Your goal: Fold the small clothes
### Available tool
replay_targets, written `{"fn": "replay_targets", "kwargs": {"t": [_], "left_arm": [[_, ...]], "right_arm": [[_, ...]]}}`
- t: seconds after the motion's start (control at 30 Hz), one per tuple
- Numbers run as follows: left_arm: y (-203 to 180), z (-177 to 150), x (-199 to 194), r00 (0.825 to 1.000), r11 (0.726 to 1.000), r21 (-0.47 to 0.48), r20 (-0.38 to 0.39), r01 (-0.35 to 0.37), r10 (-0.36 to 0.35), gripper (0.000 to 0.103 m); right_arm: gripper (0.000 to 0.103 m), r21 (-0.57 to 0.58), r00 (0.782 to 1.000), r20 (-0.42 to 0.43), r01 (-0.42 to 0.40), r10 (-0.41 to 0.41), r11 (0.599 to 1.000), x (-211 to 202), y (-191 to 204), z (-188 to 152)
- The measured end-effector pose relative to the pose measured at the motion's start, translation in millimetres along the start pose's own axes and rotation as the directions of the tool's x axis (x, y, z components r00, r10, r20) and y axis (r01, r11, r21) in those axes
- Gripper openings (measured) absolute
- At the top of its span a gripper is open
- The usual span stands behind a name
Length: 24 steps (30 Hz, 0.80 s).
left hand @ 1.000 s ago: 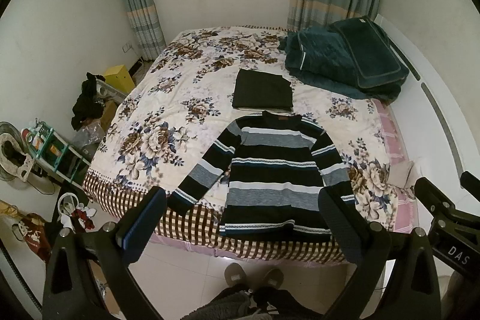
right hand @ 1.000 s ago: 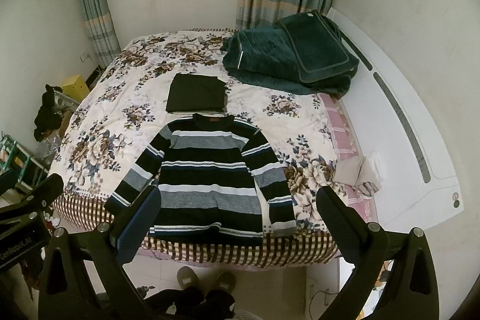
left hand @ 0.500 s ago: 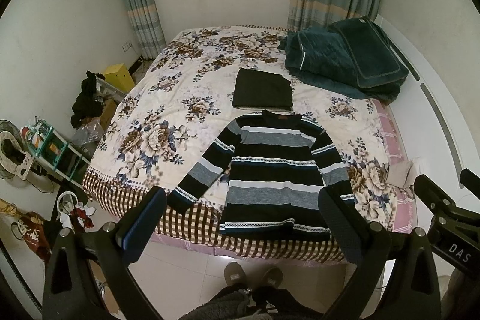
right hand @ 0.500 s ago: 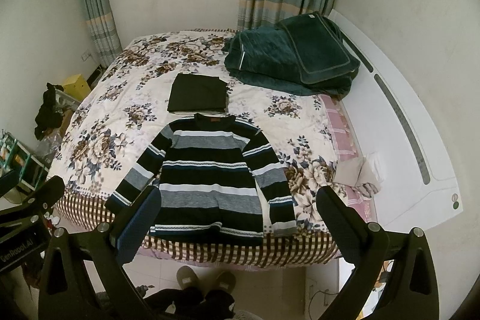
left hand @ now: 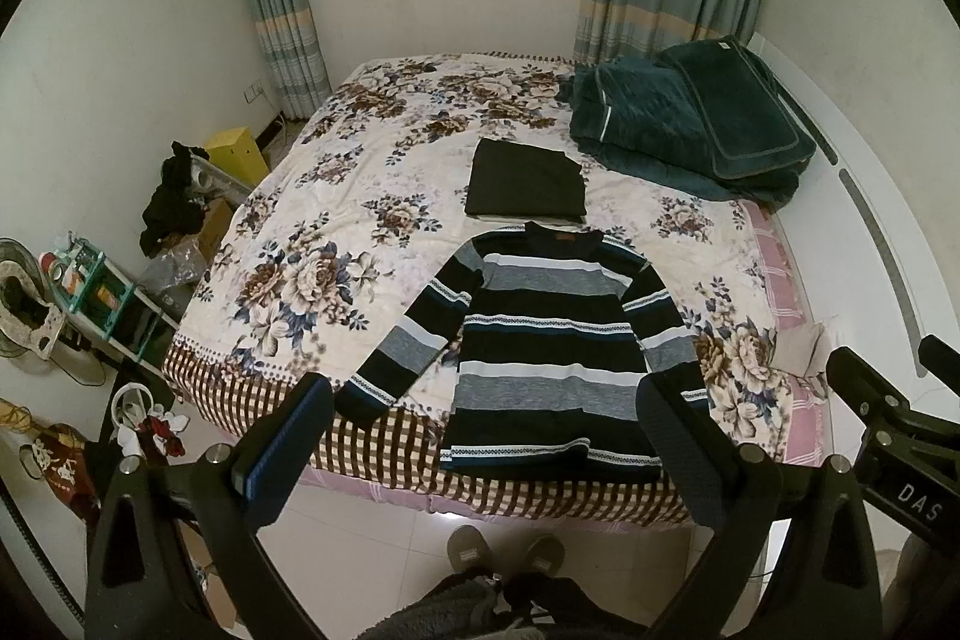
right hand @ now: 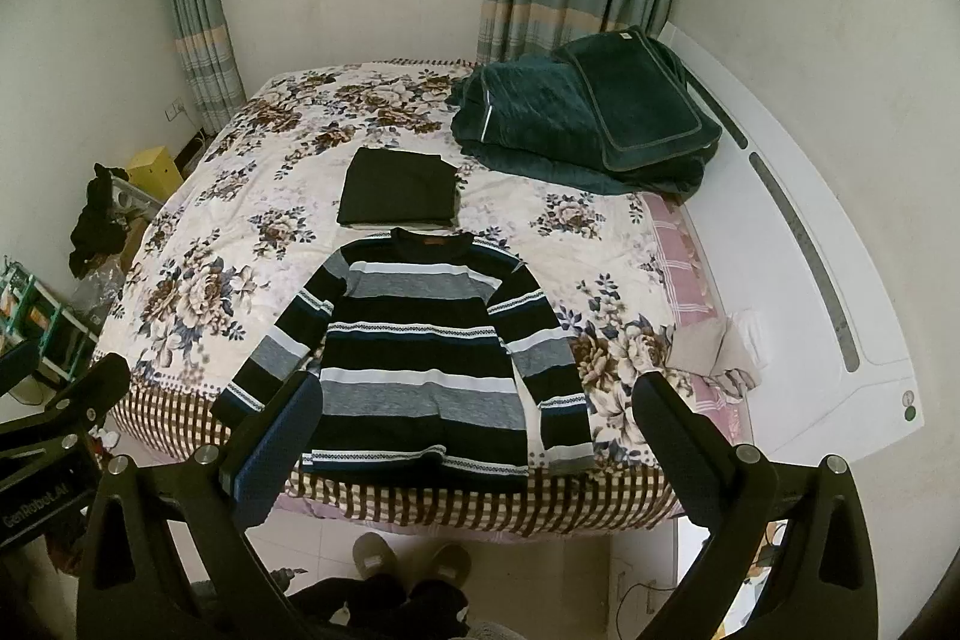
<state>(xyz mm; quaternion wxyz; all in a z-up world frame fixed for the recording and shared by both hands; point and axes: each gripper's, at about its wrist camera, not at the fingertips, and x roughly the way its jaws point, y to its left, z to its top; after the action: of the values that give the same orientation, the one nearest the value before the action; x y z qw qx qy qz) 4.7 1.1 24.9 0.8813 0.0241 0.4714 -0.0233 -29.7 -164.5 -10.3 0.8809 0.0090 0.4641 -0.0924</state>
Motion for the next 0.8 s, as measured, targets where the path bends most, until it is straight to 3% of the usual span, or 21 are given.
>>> {"fn": "replay_targets", "kwargs": {"t": [0.4,0.47,0.57,0.6,0.7,0.8], "left_arm": [[0,5,1,1.0,1.0,-0.002,0.002,0.006,-0.006,0.103],[-2,11,13,1.0,1.0,0.013,0.007,-0.02,0.02,0.103],[5,13,43,0.997,0.997,0.027,0.043,-0.069,0.068,0.103],[5,13,57,0.995,0.995,0.038,0.053,-0.092,0.09,0.103],[11,10,99,0.988,0.988,0.073,0.082,-0.139,0.133,0.103],[10,5,152,0.985,0.98,0.107,0.046,-0.169,0.165,0.103]], "right_arm": [[0.103,0.005,1.0,0.001,0.001,-0.001,1.0,0,7,4],[0.103,0.019,1.0,-0.008,-0.001,0.001,1.0,5,10,9],[0.103,0.068,0.998,-0.054,-0.007,0.01,0.998,42,4,20],[0.103,0.073,0.998,-0.061,-0.002,0.007,0.997,39,26,22],[0.103,0.16,0.989,-0.147,0.04,-0.016,0.986,98,1,23],[0.103,0.274,0.968,-0.249,0.093,-0.023,0.957,170,-46,3]]}}
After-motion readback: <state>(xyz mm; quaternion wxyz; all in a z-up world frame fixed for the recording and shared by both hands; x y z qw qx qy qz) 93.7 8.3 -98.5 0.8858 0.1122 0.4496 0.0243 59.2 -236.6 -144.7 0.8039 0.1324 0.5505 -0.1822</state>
